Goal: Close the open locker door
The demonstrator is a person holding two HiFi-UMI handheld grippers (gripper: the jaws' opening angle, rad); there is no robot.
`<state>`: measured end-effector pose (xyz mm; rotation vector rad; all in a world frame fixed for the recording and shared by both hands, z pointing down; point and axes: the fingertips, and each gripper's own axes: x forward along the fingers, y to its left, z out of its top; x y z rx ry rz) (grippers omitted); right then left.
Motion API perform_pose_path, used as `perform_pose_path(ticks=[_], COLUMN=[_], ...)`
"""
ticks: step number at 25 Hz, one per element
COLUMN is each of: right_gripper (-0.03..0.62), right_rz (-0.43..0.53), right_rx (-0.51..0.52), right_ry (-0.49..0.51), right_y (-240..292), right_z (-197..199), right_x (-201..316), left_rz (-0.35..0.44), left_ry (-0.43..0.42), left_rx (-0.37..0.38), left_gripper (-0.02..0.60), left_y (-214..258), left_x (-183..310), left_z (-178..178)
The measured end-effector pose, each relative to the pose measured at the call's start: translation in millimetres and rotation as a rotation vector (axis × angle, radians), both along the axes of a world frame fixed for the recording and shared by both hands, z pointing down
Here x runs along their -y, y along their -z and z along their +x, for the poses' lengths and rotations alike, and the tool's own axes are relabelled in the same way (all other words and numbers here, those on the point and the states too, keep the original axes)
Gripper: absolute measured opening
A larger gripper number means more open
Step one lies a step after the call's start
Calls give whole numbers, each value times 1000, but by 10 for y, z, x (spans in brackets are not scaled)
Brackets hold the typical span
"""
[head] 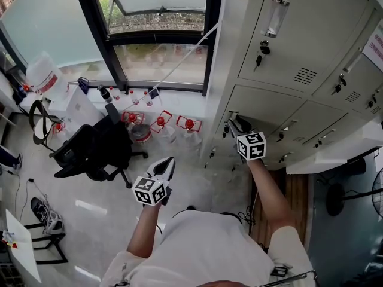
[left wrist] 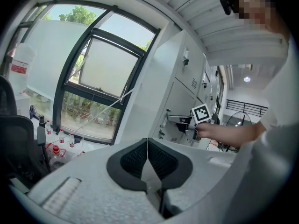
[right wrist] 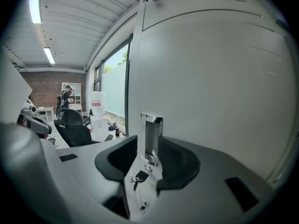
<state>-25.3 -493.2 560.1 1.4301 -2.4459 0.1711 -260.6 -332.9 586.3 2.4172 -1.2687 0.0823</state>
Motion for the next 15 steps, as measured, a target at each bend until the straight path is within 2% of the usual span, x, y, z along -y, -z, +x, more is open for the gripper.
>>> perform_pose_path(ticks=[8,15], right_gripper=[138,137], right_rz=[-9,-21], right_rx=[29,50], right_ry=[-24,-37], right_y=[45,101], right_z=[36,194], right_x=[-253,-653], left_rz=[9,14], left_ry=[-45,-104], left_rx=[13,16], left_gripper=[15,15], left_y=[12,20], left_x=[43,61], left_z=[101,429])
